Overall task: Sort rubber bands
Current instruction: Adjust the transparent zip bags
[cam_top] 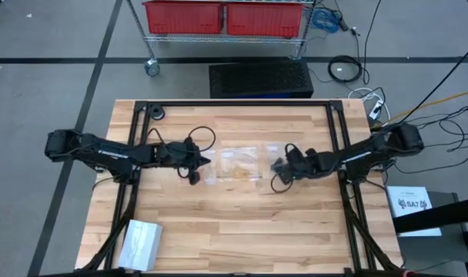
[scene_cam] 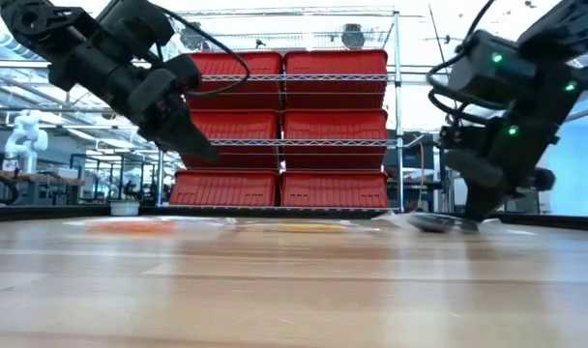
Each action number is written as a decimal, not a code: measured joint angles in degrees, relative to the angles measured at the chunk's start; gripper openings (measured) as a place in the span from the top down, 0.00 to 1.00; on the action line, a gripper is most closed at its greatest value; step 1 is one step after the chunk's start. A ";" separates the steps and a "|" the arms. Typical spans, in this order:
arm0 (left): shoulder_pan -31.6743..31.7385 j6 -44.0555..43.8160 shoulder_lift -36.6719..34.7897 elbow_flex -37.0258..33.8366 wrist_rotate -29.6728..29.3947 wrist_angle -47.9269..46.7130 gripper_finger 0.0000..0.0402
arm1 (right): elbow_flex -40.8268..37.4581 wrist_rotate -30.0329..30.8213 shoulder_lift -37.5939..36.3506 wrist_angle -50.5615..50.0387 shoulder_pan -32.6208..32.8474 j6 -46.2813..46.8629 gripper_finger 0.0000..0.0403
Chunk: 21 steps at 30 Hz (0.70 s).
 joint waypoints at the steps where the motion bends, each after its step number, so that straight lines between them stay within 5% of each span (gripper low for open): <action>1: 0.00 -0.68 -0.02 0.01 -0.01 0.09 1.00 | 0.02 -0.18 -0.02 -0.41 1.03 2.39 1.00; 10: -0.11 -1.77 0.00 0.02 0.00 2.86 1.00 | -0.03 1.31 -0.24 -1.44 9.94 14.12 1.00; 21: -0.11 -1.38 0.00 0.02 0.00 3.39 1.00 | -0.09 3.41 -4.94 -2.51 10.69 9.55 1.00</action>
